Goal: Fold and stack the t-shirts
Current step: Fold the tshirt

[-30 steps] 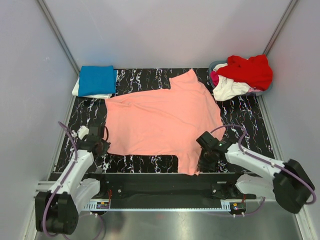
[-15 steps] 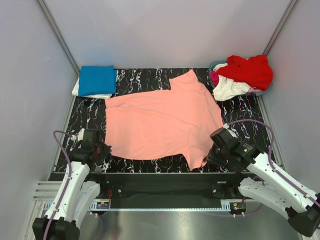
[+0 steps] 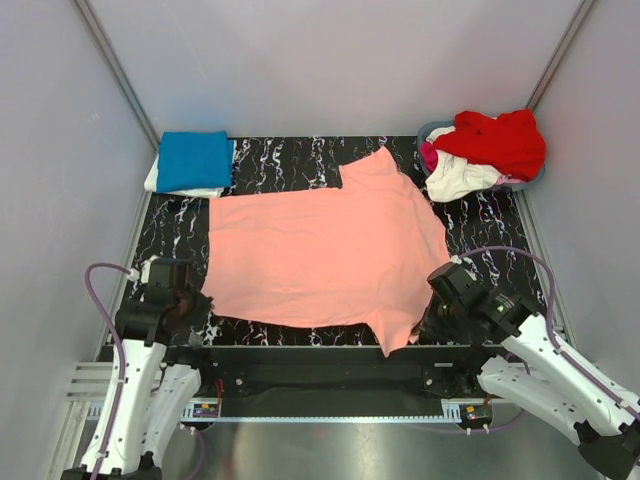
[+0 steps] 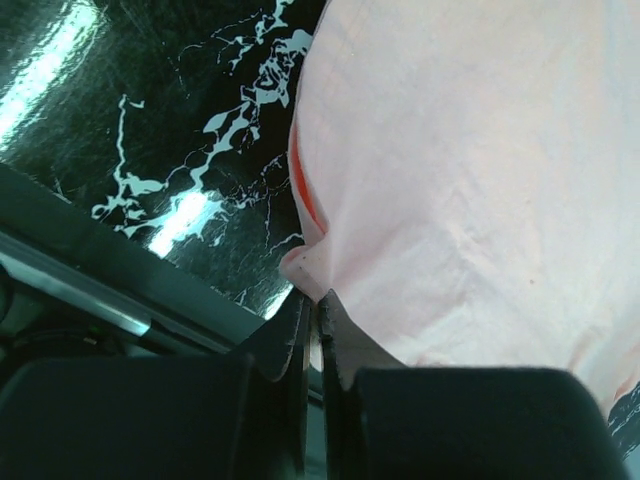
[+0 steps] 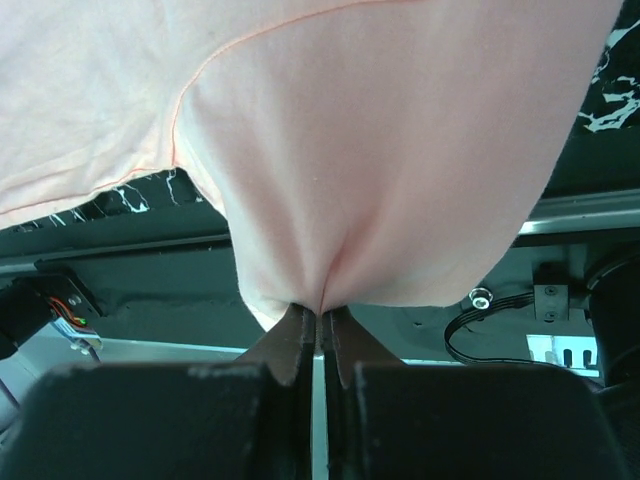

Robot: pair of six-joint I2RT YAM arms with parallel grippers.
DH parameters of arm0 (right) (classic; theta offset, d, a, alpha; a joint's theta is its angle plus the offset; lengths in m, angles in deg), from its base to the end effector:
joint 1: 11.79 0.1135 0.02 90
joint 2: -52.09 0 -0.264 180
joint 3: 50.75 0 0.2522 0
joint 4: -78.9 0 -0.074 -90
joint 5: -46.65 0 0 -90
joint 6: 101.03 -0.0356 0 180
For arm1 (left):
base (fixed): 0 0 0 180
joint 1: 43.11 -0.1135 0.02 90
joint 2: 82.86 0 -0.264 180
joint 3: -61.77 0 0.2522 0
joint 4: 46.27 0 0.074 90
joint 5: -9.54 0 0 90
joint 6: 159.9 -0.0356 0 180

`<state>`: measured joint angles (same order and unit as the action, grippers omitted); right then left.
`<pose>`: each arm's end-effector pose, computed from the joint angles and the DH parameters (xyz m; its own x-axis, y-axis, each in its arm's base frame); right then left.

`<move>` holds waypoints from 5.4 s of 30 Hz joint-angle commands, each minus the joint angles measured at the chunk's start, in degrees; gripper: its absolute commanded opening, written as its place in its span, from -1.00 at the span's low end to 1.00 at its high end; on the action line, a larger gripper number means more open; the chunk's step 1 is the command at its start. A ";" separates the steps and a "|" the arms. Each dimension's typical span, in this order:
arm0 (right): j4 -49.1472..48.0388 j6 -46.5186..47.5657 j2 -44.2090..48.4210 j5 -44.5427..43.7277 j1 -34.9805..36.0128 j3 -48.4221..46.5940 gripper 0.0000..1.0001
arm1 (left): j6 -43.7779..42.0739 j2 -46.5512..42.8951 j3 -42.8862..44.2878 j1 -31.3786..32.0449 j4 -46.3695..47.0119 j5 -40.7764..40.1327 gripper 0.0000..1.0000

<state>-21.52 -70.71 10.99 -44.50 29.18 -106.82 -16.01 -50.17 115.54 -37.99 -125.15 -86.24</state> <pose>0.0848 0.0727 0.2532 -0.9046 0.3575 -0.2321 0.2612 0.8953 0.3610 0.0914 -0.0046 0.2542 -0.5253 -0.7599 -0.3829 -0.6601 0.6478 -0.3803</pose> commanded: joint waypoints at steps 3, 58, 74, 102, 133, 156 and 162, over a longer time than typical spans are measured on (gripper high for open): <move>-2.01 2.02 -1.34 1.85 -0.19 -1.19 -1.00 | -4.05 0.71 4.64 0.06 -3.35 -3.01 -0.82; -6.14 38.67 -69.99 -10.45 -17.24 -54.72 -1.00 | -17.68 50.98 15.36 -8.64 15.90 -3.54 -0.54; -0.50 38.41 -81.63 -11.51 -24.89 -74.78 0.81 | -22.93 42.23 23.97 -11.98 8.35 -8.37 0.39; -29.00 31.73 -68.49 8.79 -25.41 -36.97 -0.20 | -30.77 21.45 13.78 -11.54 14.94 0.95 0.32; -28.81 28.49 -81.94 15.38 -25.59 -53.76 -0.03 | -30.95 19.96 13.43 -11.63 15.82 1.39 0.25; -32.86 32.70 -71.61 17.68 -27.08 -53.78 0.36 | -30.60 19.87 13.43 -11.72 15.55 0.16 0.25; -32.69 31.38 -54.72 6.44 -27.17 -32.95 0.36 | -29.90 21.19 13.43 -11.63 15.12 -1.51 0.26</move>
<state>-55.68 -40.15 -51.52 -29.35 2.01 -145.77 -45.95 -29.19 129.36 -49.70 -111.36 -86.22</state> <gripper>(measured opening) 0.681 0.630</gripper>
